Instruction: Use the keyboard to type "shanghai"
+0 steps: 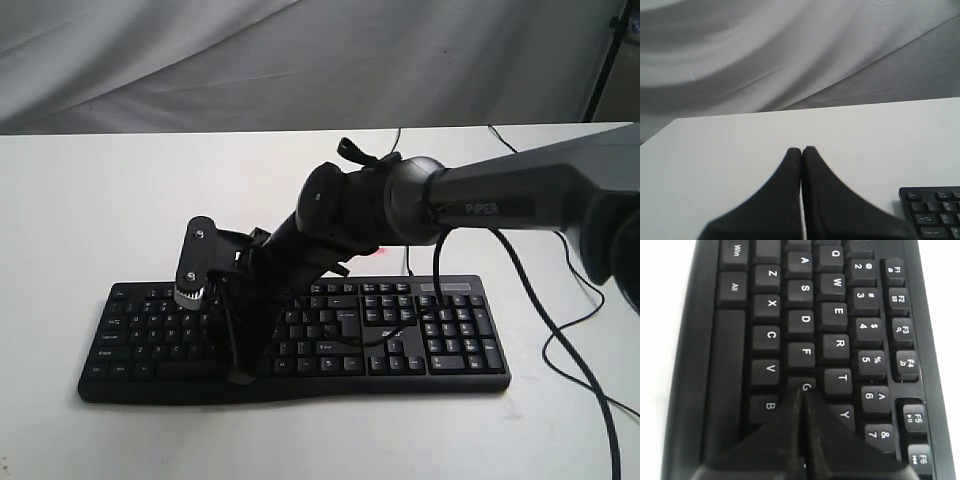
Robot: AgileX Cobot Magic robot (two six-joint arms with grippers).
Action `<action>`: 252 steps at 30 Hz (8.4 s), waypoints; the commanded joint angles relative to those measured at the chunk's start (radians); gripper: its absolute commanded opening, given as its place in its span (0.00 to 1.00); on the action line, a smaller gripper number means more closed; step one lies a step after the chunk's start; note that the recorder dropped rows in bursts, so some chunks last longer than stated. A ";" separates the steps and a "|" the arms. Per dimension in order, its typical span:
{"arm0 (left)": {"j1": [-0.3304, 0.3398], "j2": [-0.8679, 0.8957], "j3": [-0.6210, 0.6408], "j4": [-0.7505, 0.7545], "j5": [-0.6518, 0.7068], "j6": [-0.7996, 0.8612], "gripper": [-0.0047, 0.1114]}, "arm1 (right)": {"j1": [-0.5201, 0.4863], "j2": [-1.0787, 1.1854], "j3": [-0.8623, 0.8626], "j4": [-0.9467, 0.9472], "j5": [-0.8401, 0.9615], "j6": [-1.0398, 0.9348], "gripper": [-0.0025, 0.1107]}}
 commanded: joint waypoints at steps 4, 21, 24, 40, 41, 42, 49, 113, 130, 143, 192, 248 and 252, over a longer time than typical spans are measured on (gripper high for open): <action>-0.004 0.003 0.005 -0.001 -0.003 -0.003 0.05 | -0.006 -0.059 0.001 -0.018 0.017 0.006 0.02; -0.004 0.003 0.005 -0.001 -0.003 -0.003 0.05 | -0.002 -0.058 0.001 0.072 0.013 -0.004 0.02; -0.004 0.003 0.005 -0.001 -0.003 -0.003 0.05 | 0.011 -0.057 0.001 0.095 -0.018 -0.012 0.02; -0.004 0.003 0.005 -0.001 -0.003 -0.003 0.05 | 0.087 0.045 -0.122 0.181 -0.044 -0.047 0.02; -0.004 0.003 0.005 -0.001 -0.003 -0.003 0.05 | 0.087 0.052 -0.133 0.181 -0.035 -0.039 0.02; -0.004 0.003 0.005 -0.001 -0.003 -0.003 0.05 | 0.087 0.065 -0.150 0.181 -0.026 -0.034 0.02; -0.004 0.003 0.005 -0.001 -0.003 -0.003 0.05 | 0.098 0.120 -0.240 0.131 -0.009 0.026 0.02; -0.004 0.003 0.005 -0.001 -0.003 -0.003 0.05 | 0.119 0.156 -0.266 0.133 -0.064 0.020 0.02; -0.004 0.003 0.005 -0.001 -0.003 -0.003 0.05 | 0.119 0.170 -0.266 0.120 -0.060 0.018 0.02; -0.004 0.003 0.005 -0.001 -0.003 -0.003 0.05 | 0.117 0.121 -0.266 0.114 -0.052 0.018 0.02; -0.004 0.003 0.005 -0.001 -0.003 -0.003 0.05 | -0.115 -0.073 -0.005 0.010 0.146 -0.011 0.02; -0.004 0.003 0.005 -0.001 -0.003 -0.003 0.05 | -0.113 -0.016 -0.005 0.010 0.124 -0.084 0.02; -0.004 0.003 0.005 -0.001 -0.003 -0.003 0.05 | -0.113 -0.016 -0.005 0.008 0.126 -0.086 0.02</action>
